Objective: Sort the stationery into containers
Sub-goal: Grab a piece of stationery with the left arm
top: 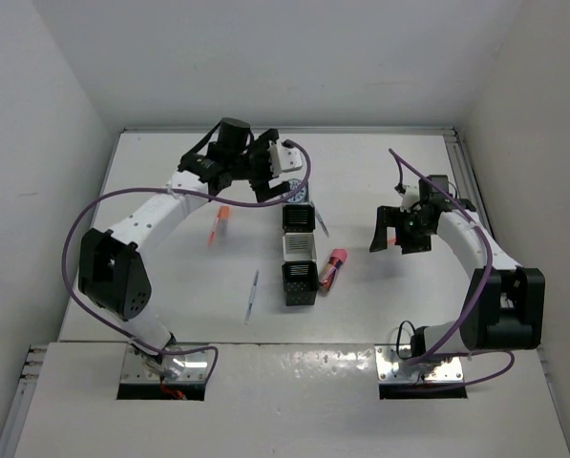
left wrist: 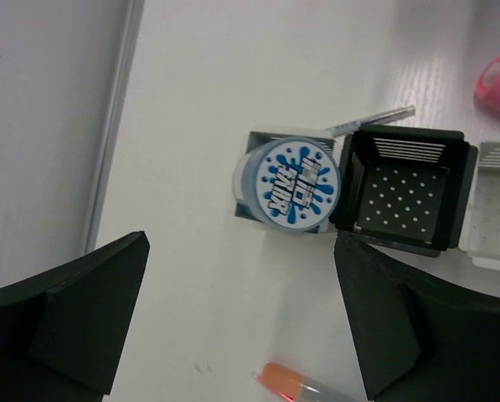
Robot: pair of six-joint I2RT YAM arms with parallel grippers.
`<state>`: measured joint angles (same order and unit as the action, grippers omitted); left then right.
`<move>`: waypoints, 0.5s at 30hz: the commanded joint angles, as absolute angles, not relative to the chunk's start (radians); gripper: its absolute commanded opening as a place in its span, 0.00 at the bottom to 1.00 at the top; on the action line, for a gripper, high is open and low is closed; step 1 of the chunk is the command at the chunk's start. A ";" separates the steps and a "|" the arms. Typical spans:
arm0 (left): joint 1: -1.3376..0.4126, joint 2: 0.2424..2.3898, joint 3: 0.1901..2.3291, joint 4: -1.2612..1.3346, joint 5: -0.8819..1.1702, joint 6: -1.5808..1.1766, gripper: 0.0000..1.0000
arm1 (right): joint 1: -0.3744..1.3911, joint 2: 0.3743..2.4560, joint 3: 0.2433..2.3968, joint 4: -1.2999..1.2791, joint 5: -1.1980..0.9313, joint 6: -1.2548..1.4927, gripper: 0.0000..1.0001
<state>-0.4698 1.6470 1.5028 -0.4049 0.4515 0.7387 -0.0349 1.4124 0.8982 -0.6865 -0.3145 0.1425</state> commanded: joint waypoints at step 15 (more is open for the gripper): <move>-0.405 1.614 1.359 -0.299 0.693 1.100 1.00 | -0.032 1.422 0.937 -0.683 -0.291 0.143 0.99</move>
<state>-0.3988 1.6470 1.3689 -0.2913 0.6090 0.9737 -0.0349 1.4174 0.8982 -0.6865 -0.3038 0.1394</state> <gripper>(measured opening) 0.997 0.984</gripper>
